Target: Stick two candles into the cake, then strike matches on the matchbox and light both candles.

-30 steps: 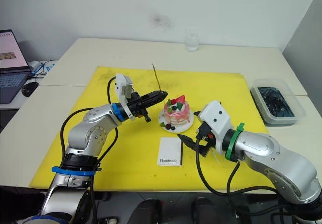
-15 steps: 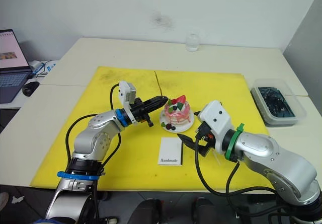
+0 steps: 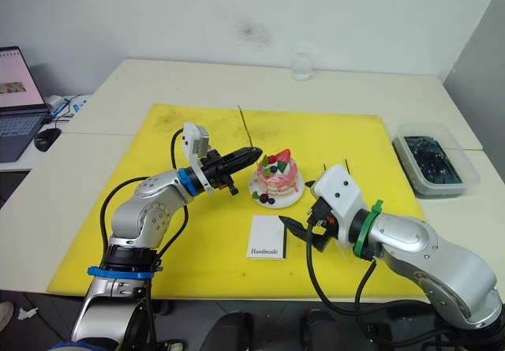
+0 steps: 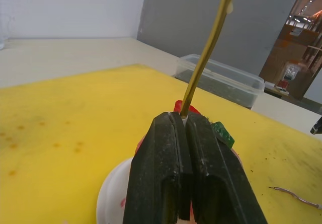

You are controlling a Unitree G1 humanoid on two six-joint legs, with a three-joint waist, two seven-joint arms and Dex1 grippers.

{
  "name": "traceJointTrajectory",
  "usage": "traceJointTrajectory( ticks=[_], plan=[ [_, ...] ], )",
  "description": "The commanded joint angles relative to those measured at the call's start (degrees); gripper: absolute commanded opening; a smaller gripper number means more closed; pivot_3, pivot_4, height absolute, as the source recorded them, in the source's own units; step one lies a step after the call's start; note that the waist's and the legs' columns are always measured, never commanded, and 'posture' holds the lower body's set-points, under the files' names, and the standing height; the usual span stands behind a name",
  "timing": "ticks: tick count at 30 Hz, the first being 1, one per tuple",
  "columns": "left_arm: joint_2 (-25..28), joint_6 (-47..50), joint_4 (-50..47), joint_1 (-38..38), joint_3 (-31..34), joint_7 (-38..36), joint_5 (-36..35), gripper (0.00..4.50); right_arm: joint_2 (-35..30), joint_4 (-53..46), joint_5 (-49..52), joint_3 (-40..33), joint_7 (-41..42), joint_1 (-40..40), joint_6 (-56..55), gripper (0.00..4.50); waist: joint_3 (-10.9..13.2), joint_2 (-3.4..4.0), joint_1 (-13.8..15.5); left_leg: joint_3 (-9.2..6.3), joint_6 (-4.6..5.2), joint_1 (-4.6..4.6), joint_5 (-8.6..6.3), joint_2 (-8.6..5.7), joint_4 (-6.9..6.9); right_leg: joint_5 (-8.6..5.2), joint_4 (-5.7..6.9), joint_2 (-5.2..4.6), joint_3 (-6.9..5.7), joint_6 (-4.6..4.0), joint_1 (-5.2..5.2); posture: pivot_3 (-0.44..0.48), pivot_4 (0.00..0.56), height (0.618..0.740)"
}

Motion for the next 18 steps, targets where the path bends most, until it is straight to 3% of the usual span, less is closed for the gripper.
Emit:
traceJointTrajectory(
  ticks=[1, 18],
  plan=[
    [-0.5, -1.5, -1.9, -0.3, -0.2, 0.0, 0.4, 0.00, 0.1, -2.1, -0.3, -1.7, 0.2, -0.5, -0.2, 4.44, 0.0, 0.00, 0.0, 0.00, 0.00, 0.00, 0.00, 0.00, 0.00, 0.00, 0.00, 0.00, 0.00, 0.00, 0.00, 0.000, 0.150, 0.740],
    [-3.3, -9.4, 2.6, 2.5, -2.0, 0.1, 5.9, 0.00, 0.7, -3.1, 0.6, -2.0, -0.4, -1.0, 1.6, 4.44, 0.0, 0.00, 0.0, 0.01, 0.00, 0.01, 0.00, 0.00, 0.00, 0.00, 0.00, 0.00, 0.01, 0.00, 0.01, 0.000, 0.150, 0.740]
  ],
)
